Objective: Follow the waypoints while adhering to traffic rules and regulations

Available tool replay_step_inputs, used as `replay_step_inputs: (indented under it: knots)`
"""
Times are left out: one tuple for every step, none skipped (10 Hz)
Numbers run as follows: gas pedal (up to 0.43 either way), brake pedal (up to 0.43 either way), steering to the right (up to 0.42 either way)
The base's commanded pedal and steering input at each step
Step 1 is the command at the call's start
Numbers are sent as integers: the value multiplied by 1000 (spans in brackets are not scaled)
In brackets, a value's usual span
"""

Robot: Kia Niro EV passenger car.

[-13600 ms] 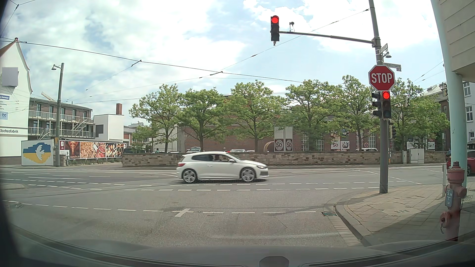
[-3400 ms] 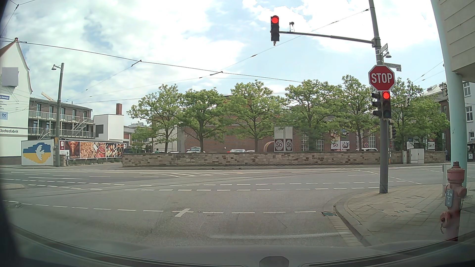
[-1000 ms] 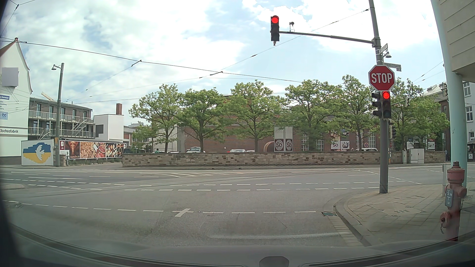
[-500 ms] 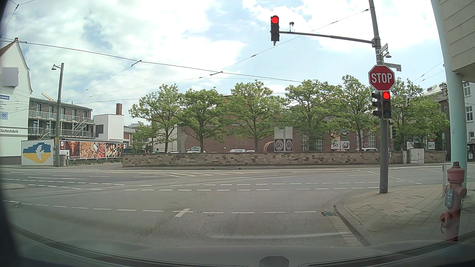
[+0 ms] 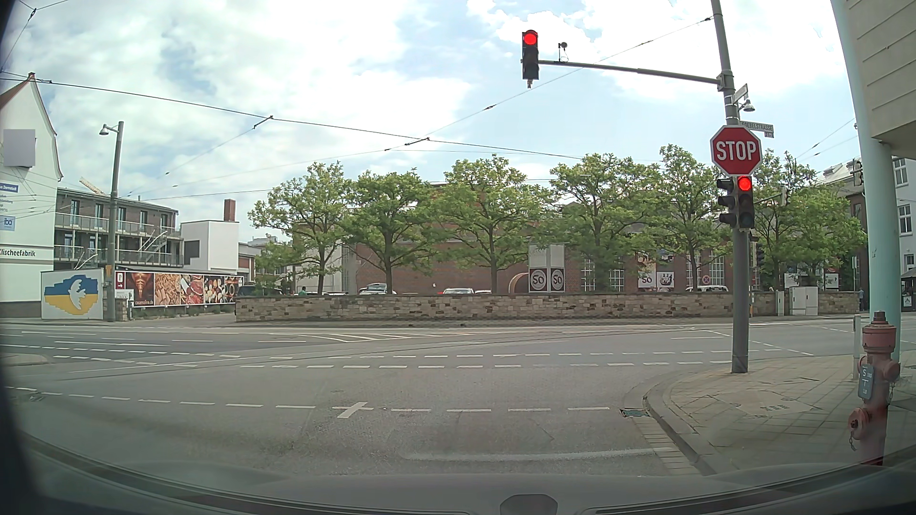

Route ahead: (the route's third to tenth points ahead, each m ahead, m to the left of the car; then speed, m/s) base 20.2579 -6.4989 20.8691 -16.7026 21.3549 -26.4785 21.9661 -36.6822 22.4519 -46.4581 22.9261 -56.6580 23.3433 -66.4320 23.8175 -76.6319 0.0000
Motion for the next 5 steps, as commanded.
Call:
replay_step_inputs:
  knots:
    - [0,323,36]
    - [0,323,36]
    - [0,323,36]
    - [0,323,36]
    - [0,323,36]
